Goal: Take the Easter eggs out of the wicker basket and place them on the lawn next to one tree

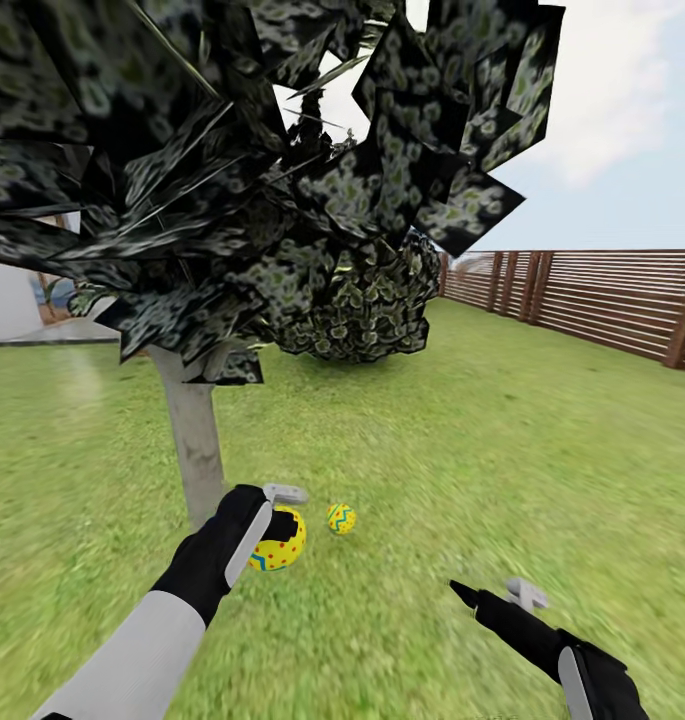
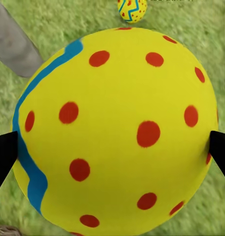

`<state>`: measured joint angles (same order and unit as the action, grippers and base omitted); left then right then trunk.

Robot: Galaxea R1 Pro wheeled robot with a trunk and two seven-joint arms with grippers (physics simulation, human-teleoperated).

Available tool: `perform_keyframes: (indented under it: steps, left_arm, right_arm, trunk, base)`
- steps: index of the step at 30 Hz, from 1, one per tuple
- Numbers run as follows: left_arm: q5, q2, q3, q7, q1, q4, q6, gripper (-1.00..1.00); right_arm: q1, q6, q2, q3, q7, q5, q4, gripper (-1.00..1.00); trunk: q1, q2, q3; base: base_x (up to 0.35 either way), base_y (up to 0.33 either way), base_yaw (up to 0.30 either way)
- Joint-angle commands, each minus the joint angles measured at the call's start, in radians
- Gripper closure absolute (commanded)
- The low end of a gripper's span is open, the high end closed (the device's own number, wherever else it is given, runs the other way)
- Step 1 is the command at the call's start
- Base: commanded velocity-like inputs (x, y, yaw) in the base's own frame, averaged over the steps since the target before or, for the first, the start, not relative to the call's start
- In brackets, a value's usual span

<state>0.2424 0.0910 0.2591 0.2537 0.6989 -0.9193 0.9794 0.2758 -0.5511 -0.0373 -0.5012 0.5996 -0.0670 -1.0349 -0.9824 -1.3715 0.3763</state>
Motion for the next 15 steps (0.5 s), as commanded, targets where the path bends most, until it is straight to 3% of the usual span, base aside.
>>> perform_keyframes:
  steps: [1,15]
  left_arm:
    - [0.011,0.000,0.002,0.010,0.001,-0.001,0.002,1.00]
    - [0.011,0.000,0.002,0.010,0.001,-0.001,0.001,1.00]
  right_arm:
    - [0.001,-0.009,-0.001,-0.003,0.002,-0.007,-0.001,-1.00]
    - [0.001,-0.009,-0.001,-0.003,0.002,-0.007,-0.001,-1.00]
  trunk:
    - [0.004,0.007,-0.002]
    - [0.058,0.105,-0.046]
  base:
    - [0.000,0.000,-0.273]
    - [0.000,0.000,-0.270]
